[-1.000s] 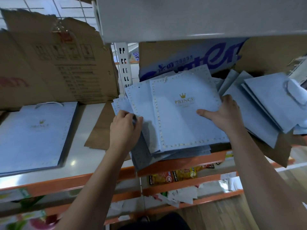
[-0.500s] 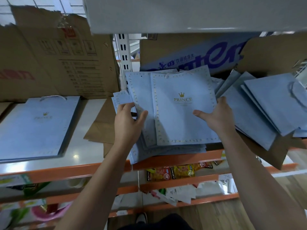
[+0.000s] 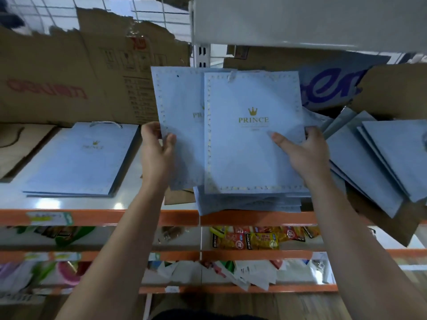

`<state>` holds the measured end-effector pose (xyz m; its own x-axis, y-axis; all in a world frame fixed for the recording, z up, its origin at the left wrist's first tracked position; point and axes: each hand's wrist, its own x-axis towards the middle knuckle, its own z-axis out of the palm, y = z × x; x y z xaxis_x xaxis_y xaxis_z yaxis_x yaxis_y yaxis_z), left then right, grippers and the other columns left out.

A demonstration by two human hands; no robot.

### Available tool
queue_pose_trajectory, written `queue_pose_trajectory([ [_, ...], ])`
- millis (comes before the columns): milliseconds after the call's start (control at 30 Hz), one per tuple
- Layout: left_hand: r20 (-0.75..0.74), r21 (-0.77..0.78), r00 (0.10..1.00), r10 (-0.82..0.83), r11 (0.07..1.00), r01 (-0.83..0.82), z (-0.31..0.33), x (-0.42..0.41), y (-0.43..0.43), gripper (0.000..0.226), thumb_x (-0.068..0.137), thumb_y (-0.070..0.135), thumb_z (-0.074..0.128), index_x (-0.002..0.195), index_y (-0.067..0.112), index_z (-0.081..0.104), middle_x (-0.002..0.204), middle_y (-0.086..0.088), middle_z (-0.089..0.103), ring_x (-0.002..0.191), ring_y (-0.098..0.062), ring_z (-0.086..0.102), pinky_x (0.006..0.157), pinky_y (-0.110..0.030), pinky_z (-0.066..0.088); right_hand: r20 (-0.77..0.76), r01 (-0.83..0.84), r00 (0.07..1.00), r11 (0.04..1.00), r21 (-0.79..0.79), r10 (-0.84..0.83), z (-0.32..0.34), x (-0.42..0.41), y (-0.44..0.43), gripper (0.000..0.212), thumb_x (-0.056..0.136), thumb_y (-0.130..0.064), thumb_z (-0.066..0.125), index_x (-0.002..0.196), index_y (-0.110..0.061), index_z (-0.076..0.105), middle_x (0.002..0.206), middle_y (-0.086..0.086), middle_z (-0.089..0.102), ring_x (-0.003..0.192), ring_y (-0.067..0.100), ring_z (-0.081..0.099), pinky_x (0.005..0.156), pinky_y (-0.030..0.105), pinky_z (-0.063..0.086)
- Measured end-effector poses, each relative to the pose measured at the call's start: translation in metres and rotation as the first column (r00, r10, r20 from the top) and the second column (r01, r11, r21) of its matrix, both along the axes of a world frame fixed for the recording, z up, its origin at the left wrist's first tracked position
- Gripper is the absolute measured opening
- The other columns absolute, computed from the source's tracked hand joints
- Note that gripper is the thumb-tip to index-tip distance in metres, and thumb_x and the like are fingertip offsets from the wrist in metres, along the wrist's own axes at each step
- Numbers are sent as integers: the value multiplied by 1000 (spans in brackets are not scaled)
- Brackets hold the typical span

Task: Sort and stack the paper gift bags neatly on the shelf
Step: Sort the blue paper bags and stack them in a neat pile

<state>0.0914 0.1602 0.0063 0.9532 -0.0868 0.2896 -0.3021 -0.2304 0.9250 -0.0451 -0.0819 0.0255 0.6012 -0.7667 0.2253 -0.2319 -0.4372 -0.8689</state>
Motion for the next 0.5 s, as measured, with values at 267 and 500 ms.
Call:
queue_pose_trajectory([
  [267, 13, 100, 995, 102, 990, -102, -20, 52, 98, 33, 97, 32, 53, 125, 16, 56, 103, 2, 61, 83, -17, 55, 68, -27, 39, -12, -106, 994, 992, -65, 105, -18, 54, 76, 29, 94, -35, 58, 89, -6, 57, 80, 3, 61, 72, 18, 56, 56, 28, 39],
  [500, -15, 212, 997, 71, 975, -66, -26, 127, 218, 29, 93, 36, 58, 117, 20, 62, 93, 2, 63, 71, -12, 58, 54, -22, 37, -11, -46, 999, 999, -27, 45, -35, 108, 175, 29, 93, -34, 62, 91, -5, 60, 86, 8, 67, 77, 24, 62, 61, 31, 43],
])
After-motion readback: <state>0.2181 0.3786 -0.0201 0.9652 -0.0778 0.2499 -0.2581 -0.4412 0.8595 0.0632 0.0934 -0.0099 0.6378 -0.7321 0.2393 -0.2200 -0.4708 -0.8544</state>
